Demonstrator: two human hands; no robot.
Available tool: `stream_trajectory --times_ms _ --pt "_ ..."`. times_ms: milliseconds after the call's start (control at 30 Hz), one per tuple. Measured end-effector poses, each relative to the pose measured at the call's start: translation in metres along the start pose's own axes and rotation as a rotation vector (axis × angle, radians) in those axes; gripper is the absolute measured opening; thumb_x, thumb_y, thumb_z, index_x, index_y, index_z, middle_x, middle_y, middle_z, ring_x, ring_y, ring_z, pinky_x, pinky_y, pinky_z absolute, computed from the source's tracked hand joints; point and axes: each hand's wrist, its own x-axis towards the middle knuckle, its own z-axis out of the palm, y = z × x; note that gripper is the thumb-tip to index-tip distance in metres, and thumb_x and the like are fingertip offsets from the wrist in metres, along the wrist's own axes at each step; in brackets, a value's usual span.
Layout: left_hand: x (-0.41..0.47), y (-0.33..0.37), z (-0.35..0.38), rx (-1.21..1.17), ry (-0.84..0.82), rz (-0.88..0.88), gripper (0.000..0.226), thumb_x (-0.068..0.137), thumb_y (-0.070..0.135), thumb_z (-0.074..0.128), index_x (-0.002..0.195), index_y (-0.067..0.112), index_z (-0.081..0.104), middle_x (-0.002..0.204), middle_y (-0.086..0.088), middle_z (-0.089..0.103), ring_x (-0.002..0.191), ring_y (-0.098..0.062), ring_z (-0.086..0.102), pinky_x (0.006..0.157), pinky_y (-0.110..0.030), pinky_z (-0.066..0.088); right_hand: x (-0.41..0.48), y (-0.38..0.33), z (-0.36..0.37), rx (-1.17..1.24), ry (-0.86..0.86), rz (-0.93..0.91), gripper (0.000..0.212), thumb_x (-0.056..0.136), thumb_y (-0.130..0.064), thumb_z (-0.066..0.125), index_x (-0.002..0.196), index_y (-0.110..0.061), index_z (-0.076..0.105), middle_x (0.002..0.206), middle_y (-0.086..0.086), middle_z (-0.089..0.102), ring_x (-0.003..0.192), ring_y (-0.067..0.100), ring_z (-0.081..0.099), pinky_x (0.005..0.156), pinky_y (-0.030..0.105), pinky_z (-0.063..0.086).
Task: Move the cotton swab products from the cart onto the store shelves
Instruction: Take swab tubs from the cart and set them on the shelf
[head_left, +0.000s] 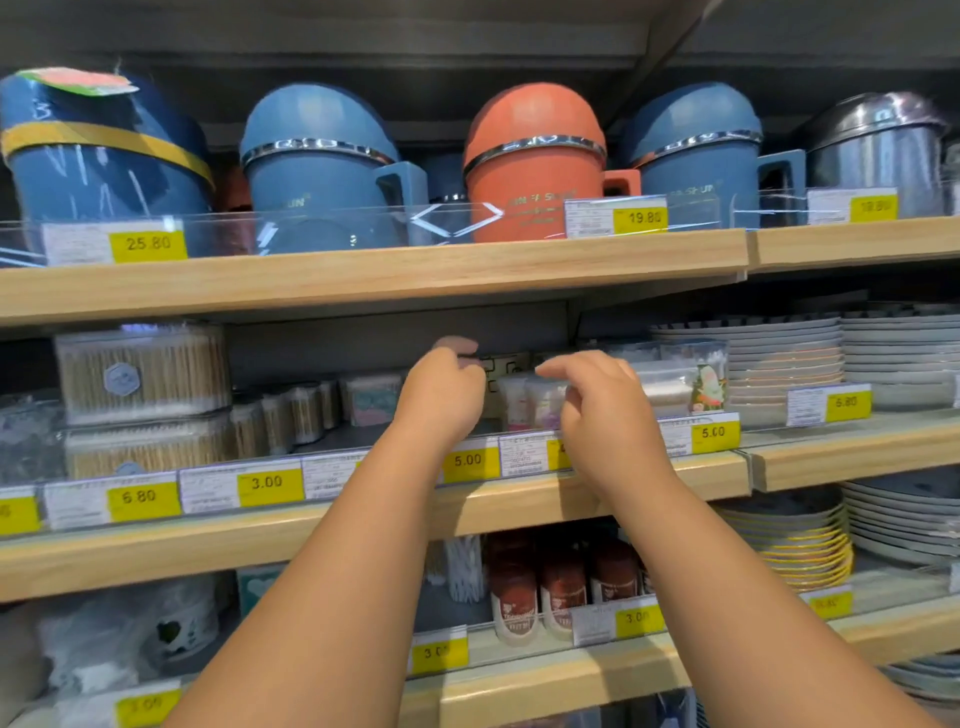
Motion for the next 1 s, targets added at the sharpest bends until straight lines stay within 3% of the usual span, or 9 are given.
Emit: stream_trajectory --times_ms 200,333,433,567,700,800,867,1000 --pt "-0.061 -0.023 -0.051 0.021 0.143 0.134 0.042 0.085 0.003 0.046 0.121 0.022 0.056 0.114 0.011 0.06 0.104 -0.004 0.055 0.087 -0.016 0.038 -0.013 -0.057 0.045 0.181 -0.019 -0.184 0.045 0.074 0.002 0.043 0.109 -0.014 0.067 0.107 0.003 0.061 0.103 0.025 0.052 0.085 0.017 0.031" --pt "-0.108 -0.057 -0.103 0.099 0.284 0.046 0.04 0.083 0.004 0.049 0.116 0.025 0.058 0.113 0.012 0.061 0.102 -0.004 0.055 0.088 -0.02 0.041 -0.032 -0.105 0.081 0.383 -0.085 -0.24 0.045 0.073 -0.001 0.042 0.107 -0.015 0.067 0.105 0.001 0.06 0.1 0.022 0.055 0.087 0.021 0.038" --pt "-0.146 -0.088 -0.145 0.176 0.37 -0.047 0.036 0.082 0.012 0.051 0.115 0.024 0.06 0.113 0.01 0.063 0.1 -0.006 0.056 0.088 -0.023 0.043 -0.054 -0.149 0.111 0.55 -0.183 -0.264 0.044 0.072 0.004 0.046 0.106 -0.014 0.067 0.099 -0.006 0.054 0.09 0.013 0.054 0.082 0.016 0.038" --pt "-0.204 -0.135 -0.197 0.3 0.45 -0.242 0.034 0.079 0.018 0.052 0.111 0.025 0.061 0.111 0.007 0.065 0.099 -0.011 0.06 0.09 -0.026 0.045 -0.1 -0.21 0.151 0.709 -0.378 -0.3 0.043 0.073 0.008 0.05 0.105 -0.013 0.066 0.097 -0.006 0.053 0.084 0.002 0.045 0.076 0.002 0.032" --pt "-0.287 -0.187 -0.246 0.39 0.484 -0.484 0.027 0.084 0.019 0.053 0.11 0.025 0.061 0.109 0.008 0.063 0.092 -0.008 0.057 0.077 -0.017 0.041 -0.171 -0.271 0.194 0.793 -0.655 -0.359 0.04 0.075 0.006 0.053 0.106 -0.015 0.066 0.104 0.0 0.057 0.084 0.006 0.048 0.077 0.012 0.033" --pt "-0.357 -0.228 -0.279 0.417 0.545 -0.725 0.028 0.087 0.015 0.053 0.113 0.023 0.062 0.107 0.009 0.063 0.097 -0.011 0.059 0.085 -0.022 0.041 -0.226 -0.307 0.22 0.831 -0.875 -0.399 0.037 0.079 0.002 0.055 0.11 -0.016 0.064 0.106 -0.001 0.054 0.086 0.004 0.046 0.077 0.009 0.036" --pt "-0.406 -0.252 -0.298 0.43 0.573 -0.876 0.027 0.086 0.022 0.052 0.111 0.025 0.061 0.107 0.009 0.065 0.099 -0.014 0.061 0.089 -0.028 0.044 -0.269 -0.33 0.234 0.837 -1.02 -0.41 0.037 0.082 0.0 0.055 0.113 -0.019 0.062 0.106 -0.005 0.051 0.085 0.007 0.049 0.079 0.015 0.04" --pt "-0.495 -0.291 -0.321 0.42 0.567 -1.16 0.018 0.093 0.022 0.048 0.107 0.03 0.058 0.107 0.009 0.064 0.093 -0.016 0.06 0.082 -0.034 0.049 -0.355 -0.371 0.259 0.823 -1.333 -0.394 0.035 0.088 -0.007 0.053 0.117 -0.026 0.057 0.113 -0.007 0.049 0.092 0.01 0.052 0.081 0.02 0.038"
